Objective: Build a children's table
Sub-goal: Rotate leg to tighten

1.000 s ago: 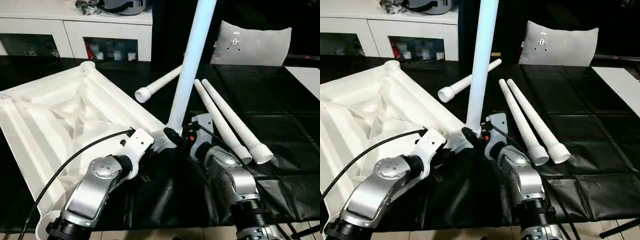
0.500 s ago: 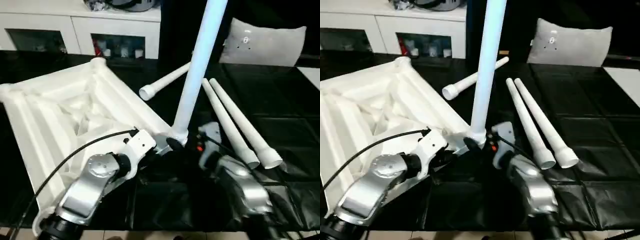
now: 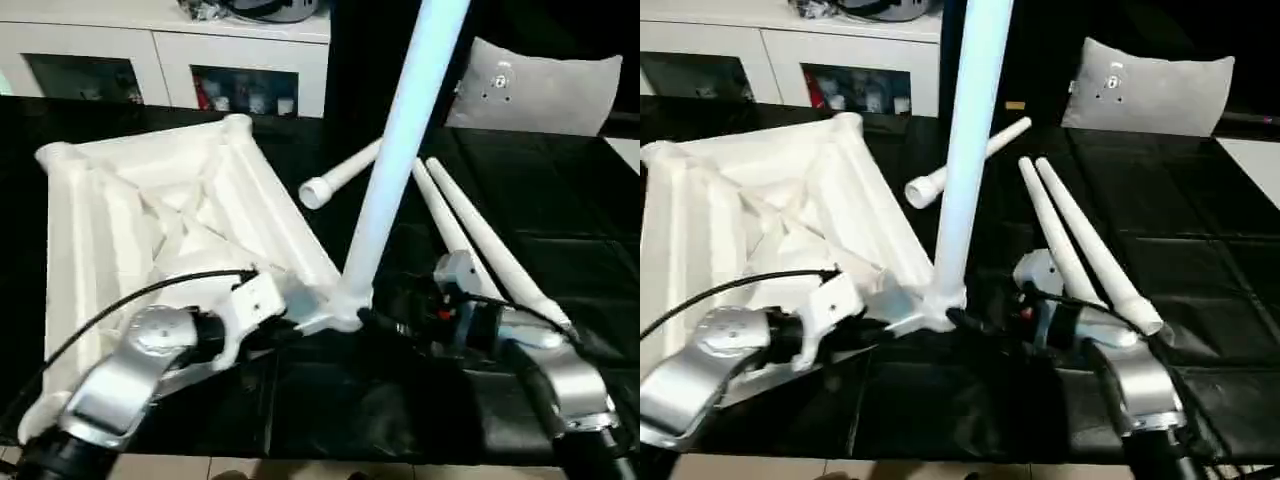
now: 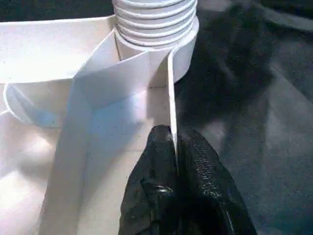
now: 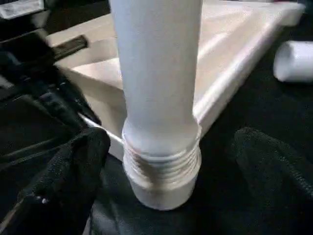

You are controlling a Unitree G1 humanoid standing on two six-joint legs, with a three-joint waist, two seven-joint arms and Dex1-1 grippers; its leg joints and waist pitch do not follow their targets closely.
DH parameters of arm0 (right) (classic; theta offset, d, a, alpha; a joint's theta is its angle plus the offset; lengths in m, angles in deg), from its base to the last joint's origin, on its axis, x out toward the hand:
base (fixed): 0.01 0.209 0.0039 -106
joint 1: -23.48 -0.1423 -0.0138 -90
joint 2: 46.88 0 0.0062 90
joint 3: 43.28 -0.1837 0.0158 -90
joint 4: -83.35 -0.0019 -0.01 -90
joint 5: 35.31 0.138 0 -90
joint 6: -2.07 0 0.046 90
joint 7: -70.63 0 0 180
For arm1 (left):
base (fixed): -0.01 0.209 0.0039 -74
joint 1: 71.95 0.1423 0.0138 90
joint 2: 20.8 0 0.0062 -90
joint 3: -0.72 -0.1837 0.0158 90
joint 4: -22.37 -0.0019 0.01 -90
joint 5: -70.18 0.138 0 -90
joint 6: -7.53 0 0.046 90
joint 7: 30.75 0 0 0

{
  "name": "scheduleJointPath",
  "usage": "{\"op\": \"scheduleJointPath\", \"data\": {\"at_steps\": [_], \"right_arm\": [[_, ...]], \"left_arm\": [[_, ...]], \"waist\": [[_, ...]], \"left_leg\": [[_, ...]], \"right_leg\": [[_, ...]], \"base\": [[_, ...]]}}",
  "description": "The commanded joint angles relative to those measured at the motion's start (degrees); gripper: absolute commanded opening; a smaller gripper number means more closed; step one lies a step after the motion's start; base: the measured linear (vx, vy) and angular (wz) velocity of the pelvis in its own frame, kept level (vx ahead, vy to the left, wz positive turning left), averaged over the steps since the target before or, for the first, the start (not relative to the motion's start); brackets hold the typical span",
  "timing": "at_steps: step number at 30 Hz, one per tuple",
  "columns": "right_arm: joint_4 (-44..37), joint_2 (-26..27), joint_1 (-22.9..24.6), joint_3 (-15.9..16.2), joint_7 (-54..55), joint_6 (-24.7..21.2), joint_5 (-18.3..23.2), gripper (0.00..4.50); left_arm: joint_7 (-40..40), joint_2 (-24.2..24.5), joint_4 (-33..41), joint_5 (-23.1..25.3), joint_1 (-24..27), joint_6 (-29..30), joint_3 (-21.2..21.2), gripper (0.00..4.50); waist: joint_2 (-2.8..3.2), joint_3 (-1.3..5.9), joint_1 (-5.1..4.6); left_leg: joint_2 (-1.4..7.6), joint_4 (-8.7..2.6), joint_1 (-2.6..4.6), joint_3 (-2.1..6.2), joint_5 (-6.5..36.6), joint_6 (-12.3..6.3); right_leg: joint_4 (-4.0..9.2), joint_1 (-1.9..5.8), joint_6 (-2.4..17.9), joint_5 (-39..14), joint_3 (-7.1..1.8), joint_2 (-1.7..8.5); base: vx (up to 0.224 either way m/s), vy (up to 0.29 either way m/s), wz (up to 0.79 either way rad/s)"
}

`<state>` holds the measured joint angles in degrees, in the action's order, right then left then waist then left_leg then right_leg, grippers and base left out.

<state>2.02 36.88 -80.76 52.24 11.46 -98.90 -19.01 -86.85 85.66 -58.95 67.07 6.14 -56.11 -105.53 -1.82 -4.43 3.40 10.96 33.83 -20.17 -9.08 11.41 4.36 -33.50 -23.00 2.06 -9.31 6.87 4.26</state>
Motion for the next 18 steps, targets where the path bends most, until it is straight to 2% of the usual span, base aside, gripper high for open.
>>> {"op": "scheduleJointPath", "data": {"at_steps": [1, 7, 10, 12, 14, 16, 18], "right_arm": [[0.24, -1.66, -1.82, 1.59, -3.12, 1.35, -0.70, 4.45], [4.44, -3.65, -6.68, 6.98, -10.14, 4.90, -4.36, 4.45], [5.62, -3.68, -7.77, 8.08, -11.67, 5.24, -4.88, 4.45], [7.45, -3.55, -9.25, 9.22, -13.25, 5.65, -5.18, 4.45], [8.73, -3.43, -10.28, 10.01, -14.43, 6.13, -5.14, 4.17], [9.61, -3.09, -11.02, 10.57, -15.10, 6.41, -5.38, 4.17], [10.39, -2.43, -11.64, 10.69, -15.45, 6.19, -5.26, 3.91]], "left_arm": [[-5.16, 2.12, 0.29, -1.11, -0.34, -3.61, -1.71, 0.00], [-10.66, 6.02, -2.45, -1.09, -1.82, -7.51, -2.87, 0.00], [-11.44, 6.42, -2.85, -0.91, -2.24, -8.08, -3.21, 0.00], [-12.30, 6.73, -3.29, -1.22, -2.64, -8.64, -3.41, 0.00], [-12.86, 6.93, -3.82, -1.35, -3.00, -9.34, -3.59, 0.00], [-13.20, 6.97, -4.13, -1.37, -3.21, -9.71, -3.65, 0.00], [-13.41, 6.94, -4.35, -1.37, -3.35, -9.86, -3.67, 0.00]], "waist": [[0.17, 3.20, -0.18], [0.05, 3.23, -0.15], [0.11, 3.24, -0.16], [-0.11, 3.20, -0.22], [-0.08, 3.22, -0.12], [-0.04, 3.26, -0.12], [-0.03, 3.21, -0.15]], "left_leg": [[2.44, -4.17, 0.06, 0.40, 10.28, -4.45], [2.59, -4.20, 0.25, 0.31, 10.08, -4.03], [2.62, -4.23, 0.17, 0.38, 10.02, -3.88], [2.65, -4.26, 0.08, 0.33, 9.67, -3.73], [2.63, -4.18, 0.14, 0.25, 9.30, -3.82], [2.66, -4.17, 0.14, 0.28, 9.25, -3.80], [2.64, -4.15, 0.18, 0.22, 9.34, -3.78]], "right_leg": [[4.30, 2.95, 8.08, -20.18, -3.84, 4.32], [3.89, 2.85, 9.40, -18.68, -3.95, 4.35], [3.69, 3.01, 9.84, -18.01, -4.00, 4.41], [3.57, 3.09, 10.21, -17.28, -4.06, 4.41], [3.55, 3.08, 10.44, -17.00, -4.12, 4.45], [3.46, 3.13, 10.56, -16.84, -4.11, 4.47], [3.50, 3.05, 10.69, -16.97, -4.14, 4.49]], "base": [[0.000, 0.000, 0.00], [0.000, 0.000, 0.00], [0.000, 0.000, 0.00], [0.000, 0.000, 0.00], [0.000, 0.000, 0.00], [0.000, 0.000, 0.00], [0.000, 0.000, 0.00]]}}
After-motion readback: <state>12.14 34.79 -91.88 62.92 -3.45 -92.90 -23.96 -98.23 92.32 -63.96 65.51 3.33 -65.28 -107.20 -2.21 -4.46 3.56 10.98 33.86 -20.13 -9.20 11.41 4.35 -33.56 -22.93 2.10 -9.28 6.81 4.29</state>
